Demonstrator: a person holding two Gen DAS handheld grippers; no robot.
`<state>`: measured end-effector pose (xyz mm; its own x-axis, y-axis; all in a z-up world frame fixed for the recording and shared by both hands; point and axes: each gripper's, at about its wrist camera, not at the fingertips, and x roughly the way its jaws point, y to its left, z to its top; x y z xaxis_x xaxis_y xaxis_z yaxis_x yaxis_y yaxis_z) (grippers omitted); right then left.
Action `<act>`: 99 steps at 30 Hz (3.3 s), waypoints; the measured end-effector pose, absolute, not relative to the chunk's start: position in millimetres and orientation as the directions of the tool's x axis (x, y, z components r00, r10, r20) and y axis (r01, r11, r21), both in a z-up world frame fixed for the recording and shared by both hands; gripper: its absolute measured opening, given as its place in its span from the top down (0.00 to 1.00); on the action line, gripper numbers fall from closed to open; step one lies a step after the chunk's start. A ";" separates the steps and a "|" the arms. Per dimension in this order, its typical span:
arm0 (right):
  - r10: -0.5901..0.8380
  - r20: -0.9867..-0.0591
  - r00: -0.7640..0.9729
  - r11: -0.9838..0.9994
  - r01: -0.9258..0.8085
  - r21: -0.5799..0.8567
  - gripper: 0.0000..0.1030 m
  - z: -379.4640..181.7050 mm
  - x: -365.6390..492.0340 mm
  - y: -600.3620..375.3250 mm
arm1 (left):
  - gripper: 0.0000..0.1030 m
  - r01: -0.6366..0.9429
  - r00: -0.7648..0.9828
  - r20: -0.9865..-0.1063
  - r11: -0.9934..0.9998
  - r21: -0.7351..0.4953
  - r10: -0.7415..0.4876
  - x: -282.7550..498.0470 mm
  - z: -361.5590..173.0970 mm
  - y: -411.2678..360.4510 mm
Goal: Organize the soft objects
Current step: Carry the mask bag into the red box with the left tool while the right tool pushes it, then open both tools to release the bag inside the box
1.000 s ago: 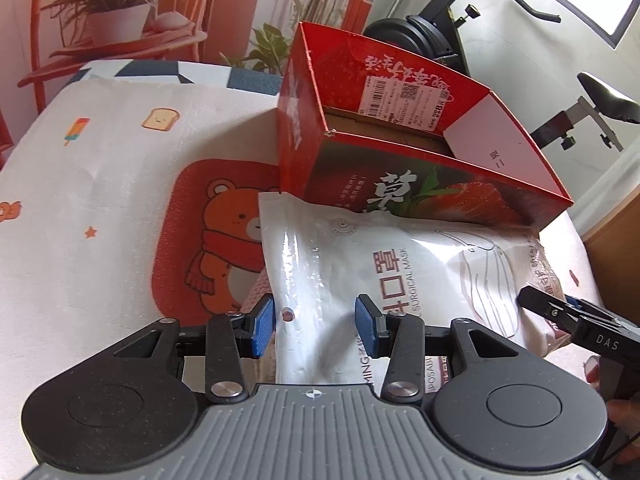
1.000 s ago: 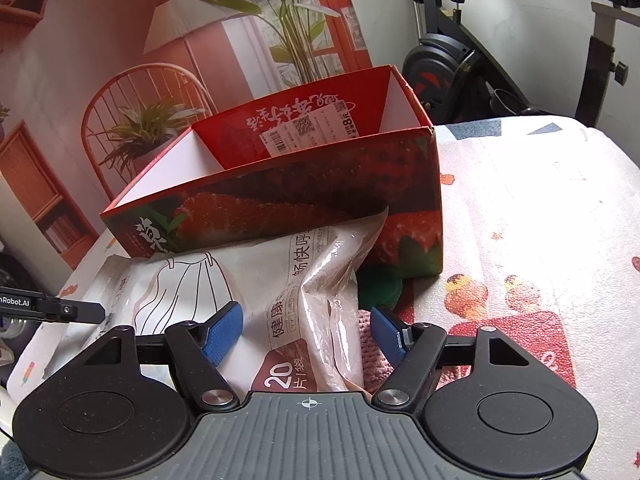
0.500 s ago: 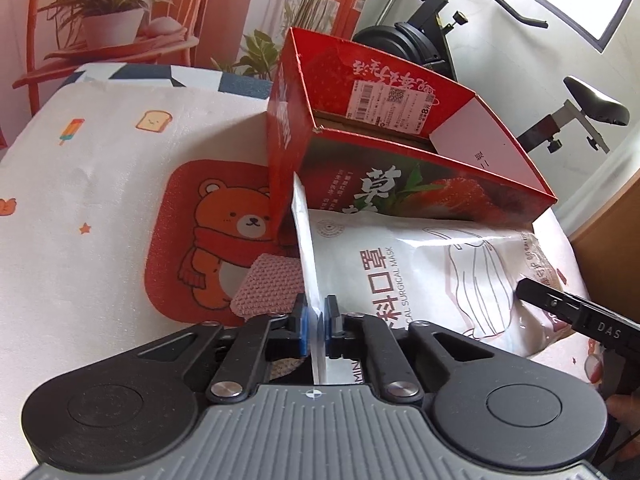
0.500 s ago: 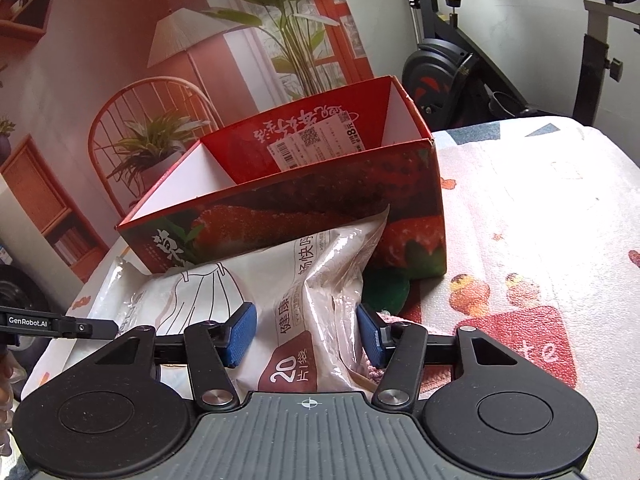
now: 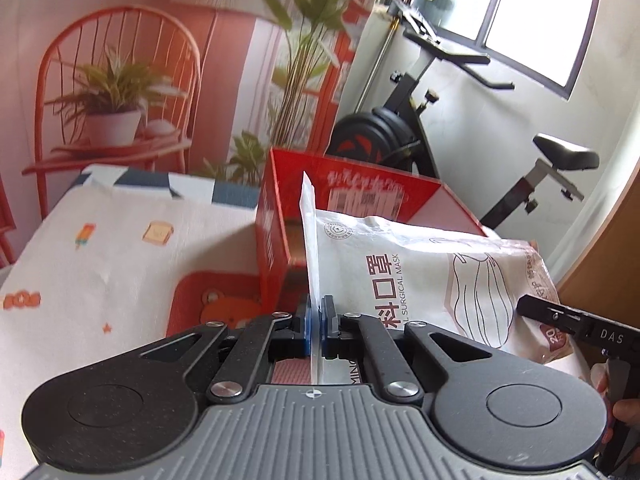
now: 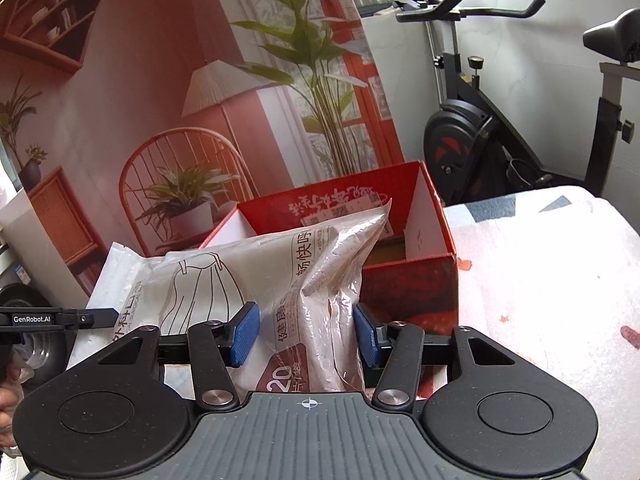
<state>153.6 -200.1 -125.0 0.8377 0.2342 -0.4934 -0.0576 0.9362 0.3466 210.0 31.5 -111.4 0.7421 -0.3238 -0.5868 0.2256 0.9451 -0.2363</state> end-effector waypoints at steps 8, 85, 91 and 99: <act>0.164 -0.418 0.893 0.960 -0.047 0.276 0.54 -80.3 183.7 -223.1 | 0.95 0.285 0.799 -0.492 0.938 -0.195 -0.345 253.3 -74.6 -5.9; 0.098 -0.837 0.539 0.994 -0.086 0.061 0.98 -145.7 358.9 -197.1 | 0.86 0.265 0.736 -0.620 0.959 -0.103 -0.270 347.7 -136.2 -9.1; 0.093 -0.853 0.514 0.995 -0.066 0.069 1.00 -169.5 372.9 -193.7 | 0.86 0.261 0.732 -0.627 0.960 -0.102 -0.266 349.6 -138.7 -9.4; 0.105 -0.934 0.341 0.994 -0.028 0.101 1.00 -210.8 391.4 -187.4 | 0.86 0.259 0.725 -0.638 0.961 -0.096 -0.259 349.3 -143.3 -7.7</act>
